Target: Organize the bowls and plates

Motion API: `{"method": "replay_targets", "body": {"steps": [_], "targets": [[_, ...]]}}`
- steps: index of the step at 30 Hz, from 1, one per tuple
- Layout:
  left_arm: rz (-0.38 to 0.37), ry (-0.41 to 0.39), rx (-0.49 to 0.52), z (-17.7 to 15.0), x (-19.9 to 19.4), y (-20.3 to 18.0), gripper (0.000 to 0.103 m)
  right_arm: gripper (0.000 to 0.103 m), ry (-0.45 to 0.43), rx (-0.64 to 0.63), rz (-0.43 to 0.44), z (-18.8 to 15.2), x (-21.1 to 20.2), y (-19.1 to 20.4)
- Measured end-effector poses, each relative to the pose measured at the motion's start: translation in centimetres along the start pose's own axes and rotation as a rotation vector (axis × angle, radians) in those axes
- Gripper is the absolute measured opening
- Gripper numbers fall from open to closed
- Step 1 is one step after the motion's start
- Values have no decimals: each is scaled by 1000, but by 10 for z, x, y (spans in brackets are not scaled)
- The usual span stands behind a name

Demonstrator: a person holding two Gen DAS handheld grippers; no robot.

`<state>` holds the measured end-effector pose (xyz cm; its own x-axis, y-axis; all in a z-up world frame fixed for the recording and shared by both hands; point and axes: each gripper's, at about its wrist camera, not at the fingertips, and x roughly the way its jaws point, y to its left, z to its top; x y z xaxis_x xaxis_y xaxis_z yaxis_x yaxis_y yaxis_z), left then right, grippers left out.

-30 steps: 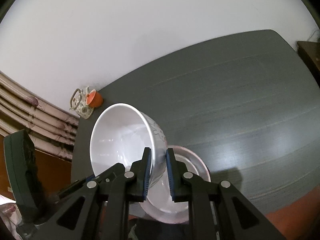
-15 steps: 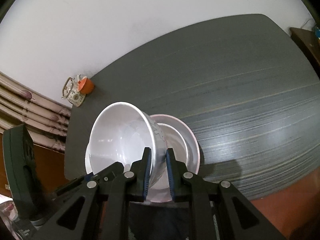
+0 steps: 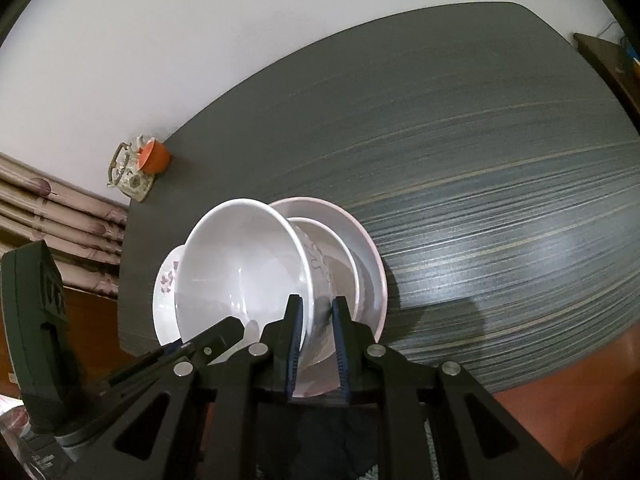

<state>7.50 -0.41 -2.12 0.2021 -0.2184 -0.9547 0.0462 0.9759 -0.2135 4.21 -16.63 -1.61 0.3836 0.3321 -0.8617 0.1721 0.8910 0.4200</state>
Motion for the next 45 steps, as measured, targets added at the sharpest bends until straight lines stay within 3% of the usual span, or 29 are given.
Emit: {"method": "replay_targets", "body": {"steps": [28,45], "targets": [[51,-9,19,-1,16,-19,18,16,43,30,-3,0,15,-13],[46,-10,9,-4,17,-21,21,21,39,28,-7,0,11,-17]]}}
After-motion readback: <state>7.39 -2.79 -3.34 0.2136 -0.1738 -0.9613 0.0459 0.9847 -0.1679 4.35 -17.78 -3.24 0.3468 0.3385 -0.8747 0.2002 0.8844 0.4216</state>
